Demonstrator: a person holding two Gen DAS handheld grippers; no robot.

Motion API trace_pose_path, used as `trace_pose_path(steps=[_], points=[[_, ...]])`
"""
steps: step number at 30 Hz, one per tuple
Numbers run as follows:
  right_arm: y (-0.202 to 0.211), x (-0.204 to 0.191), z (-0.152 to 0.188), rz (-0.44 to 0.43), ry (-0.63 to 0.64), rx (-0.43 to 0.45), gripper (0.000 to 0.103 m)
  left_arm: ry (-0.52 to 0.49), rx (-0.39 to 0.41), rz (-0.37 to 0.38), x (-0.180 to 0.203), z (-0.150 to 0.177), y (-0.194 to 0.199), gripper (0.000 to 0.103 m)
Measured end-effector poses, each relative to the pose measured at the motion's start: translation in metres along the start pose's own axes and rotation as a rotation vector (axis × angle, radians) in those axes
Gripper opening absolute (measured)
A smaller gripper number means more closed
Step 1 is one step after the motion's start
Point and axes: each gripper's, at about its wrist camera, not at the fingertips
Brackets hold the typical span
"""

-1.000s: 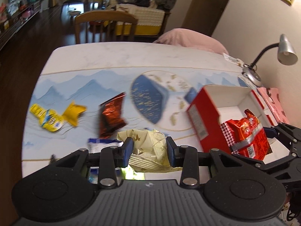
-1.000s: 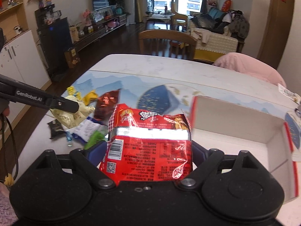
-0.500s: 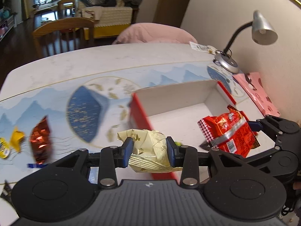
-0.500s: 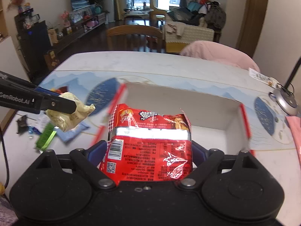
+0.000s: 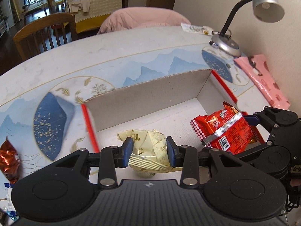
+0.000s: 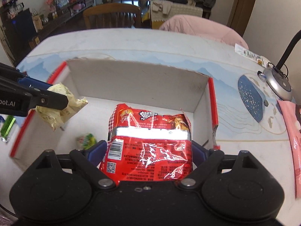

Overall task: Organize snacks
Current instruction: 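Carry both bags over the red box and open both grippers, then move both tools back from the box toward the remaining snacks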

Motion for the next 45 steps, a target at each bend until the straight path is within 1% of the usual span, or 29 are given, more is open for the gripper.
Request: trace_pose_path(steps=[4, 6, 8, 10, 12, 16, 20, 28, 31, 35, 40, 45], points=[[-0.014, -0.002, -0.001, -0.013, 0.043, -0.041, 0.091, -0.017, -0.054, -0.011, 0.010, -0.008, -0.022, 0.037], [-0.021, -0.005, -0.001, -0.016, 0.069, -0.063, 0.091, -0.007, -0.089, -0.019, 0.012, -0.011, -0.033, 0.037], [-0.028, -0.007, 0.001, -0.022, 0.084, -0.093, 0.091, -0.002, -0.109, -0.022, 0.013, -0.013, -0.042, 0.037], [-0.032, -0.010, 0.002, 0.002, 0.121, -0.099, 0.092, -0.015, -0.126, -0.046, 0.017, -0.014, -0.049, 0.037], [-0.032, -0.011, 0.001, -0.001, 0.123, -0.103, 0.092, -0.029, -0.145, -0.067, 0.020, -0.015, -0.055, 0.037], [-0.033, -0.015, 0.000, 0.009, 0.154, -0.113, 0.091, -0.044, -0.161, -0.082, 0.025, -0.018, -0.059, 0.037], [-0.031, -0.015, 0.002, 0.004, 0.153, -0.117, 0.092, -0.040, -0.165, -0.079, 0.024, -0.017, -0.059, 0.037], [-0.028, -0.011, 0.000, 0.006, 0.125, -0.103, 0.095, -0.014, -0.131, -0.052, 0.019, -0.011, -0.048, 0.037], [-0.024, -0.010, -0.002, 0.002, 0.123, -0.087, 0.098, -0.010, -0.113, -0.040, 0.018, -0.008, -0.040, 0.037], [-0.018, -0.010, 0.001, 0.013, 0.115, -0.079, 0.099, -0.008, -0.079, -0.026, 0.016, -0.004, -0.026, 0.041], [-0.010, -0.005, 0.003, 0.004, 0.061, -0.050, 0.099, 0.010, -0.032, 0.011, 0.011, 0.003, -0.004, 0.045], [0.002, -0.001, 0.008, -0.016, -0.006, 0.004, 0.100, 0.017, 0.023, 0.022, 0.004, 0.014, 0.022, 0.046]])
Point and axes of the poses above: each gripper's, at about its wrist camera, not at the fingertips, and y roughly against the way its jaws point, x to its right, z to its underside, and after that the axes turned 4 degrees about -y, right-handed
